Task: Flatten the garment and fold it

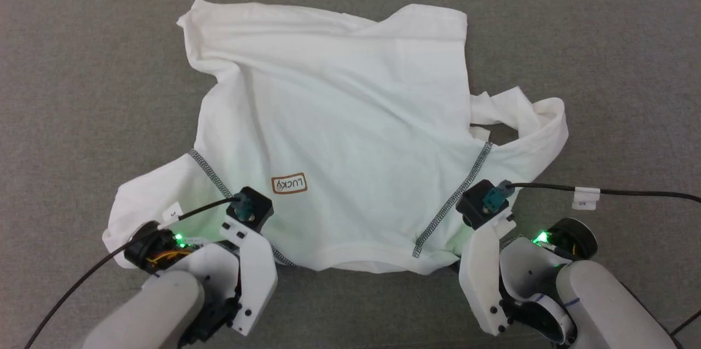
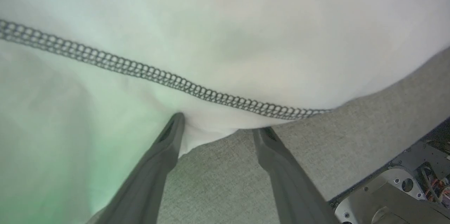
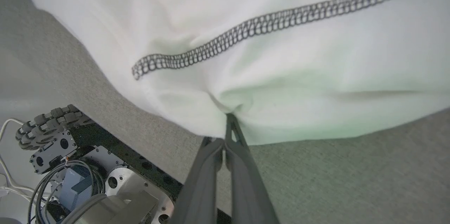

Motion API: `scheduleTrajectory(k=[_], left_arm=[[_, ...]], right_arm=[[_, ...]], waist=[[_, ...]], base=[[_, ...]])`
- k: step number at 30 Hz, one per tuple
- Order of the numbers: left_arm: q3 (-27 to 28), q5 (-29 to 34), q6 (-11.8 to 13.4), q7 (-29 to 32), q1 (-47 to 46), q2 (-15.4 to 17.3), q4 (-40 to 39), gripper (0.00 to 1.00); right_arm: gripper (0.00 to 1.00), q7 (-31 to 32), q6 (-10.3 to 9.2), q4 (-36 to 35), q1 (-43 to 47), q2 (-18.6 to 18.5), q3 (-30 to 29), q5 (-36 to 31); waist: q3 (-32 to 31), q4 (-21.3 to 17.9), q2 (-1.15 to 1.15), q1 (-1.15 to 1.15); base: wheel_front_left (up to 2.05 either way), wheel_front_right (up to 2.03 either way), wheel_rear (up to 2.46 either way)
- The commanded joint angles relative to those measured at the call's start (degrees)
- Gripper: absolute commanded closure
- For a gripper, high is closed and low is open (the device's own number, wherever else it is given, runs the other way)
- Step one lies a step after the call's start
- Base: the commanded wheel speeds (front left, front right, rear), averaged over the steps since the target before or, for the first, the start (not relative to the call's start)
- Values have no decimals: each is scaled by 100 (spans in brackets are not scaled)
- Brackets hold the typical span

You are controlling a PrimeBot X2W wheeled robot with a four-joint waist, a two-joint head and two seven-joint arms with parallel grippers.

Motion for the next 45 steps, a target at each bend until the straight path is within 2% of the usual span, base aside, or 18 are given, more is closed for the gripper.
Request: scheduleTrajectory(k=[1, 3, 4, 5, 9, 14, 18, 22, 27, 32, 35, 39, 43, 45], left_arm=[[-165, 59, 75, 100, 102, -66, 369, 0], [-240, 34, 95, 283, 131, -99, 494, 0], [-257, 5, 105, 353, 142, -122, 524, 32], [-270, 3, 116, 378, 142, -137, 532, 100], [-233, 51, 239, 248, 140, -176, 503, 100], [-9, 160, 559, -79, 106, -131, 169, 100], [304, 210, 840, -254, -8, 25, -421, 100], [602, 265, 876, -256, -358, 287, -1125, 100], [986, 283, 669, -189, -1204, 484, -1640, 100], [1293, 336, 168, -274, -2551, 457, -1374, 100], [1398, 340, -204, -356, -3478, 311, -909, 100], [1441, 361, -618, -505, -4614, 5, 135, 100], [1431, 558, -779, -782, -5587, -319, 1280, 100], [1477, 680, -739, -1001, -6024, -445, 1804, 100]], right_arm=[[100, 4, -5, -33, -56, 24, -15, -28], [100, -6, -5, -54, -48, 47, -55, -42], [100, -4, -5, -60, -44, 54, -68, -48], [100, -2, -5, -67, -43, 57, -72, -56], [100, -16, -5, -91, -27, 89, -104, -55], [100, -80, -5, -123, 2, 96, -198, -29], [100, -288, -5, -315, -71, 64, -325, 65], [100, -516, -5, -654, -373, -79, -451, 182], [100, -786, -5, -1004, -1228, -288, -697, 419], [100, -1047, -5, -877, -2536, -459, -928, 621], [100, -1193, -5, -616, -3444, -566, -972, 765], [100, -1422, -5, 44, -4659, -650, -946, 952], [100, -1791, -5, 991, -5808, -621, -877, 1062], [100, -2041, -5, 1500, -6369, -553, -830, 1088]], waist=[[46, -15, 0, 1], [68, -17, 0, 1], [73, -15, 0, 1], [74, -17, 0, 1], [17, -24, 0, 1], [-179, 8, 0, 1], [-404, 82, 0, 1], [-641, 152, 0, 1], [-886, 197, 0, 1], [-955, 223, 0, 1], [-886, 242, 0, 1], [-647, 234, 0, 1], [-254, 194, 0, 1], [-11, 139, 0, 1]], base=[[0, 0, 0], [0, 0, 0], [0, 0, 0], [0, 0, 0], [0, 0, 0], [0, 0, 0], [0, 0, 0], [0, 0, 0], [0, 0, 0], [0, 0, 0], [0, 0, 0], [0, 0, 0], [0, 0, 0], [0, 0, 0]])
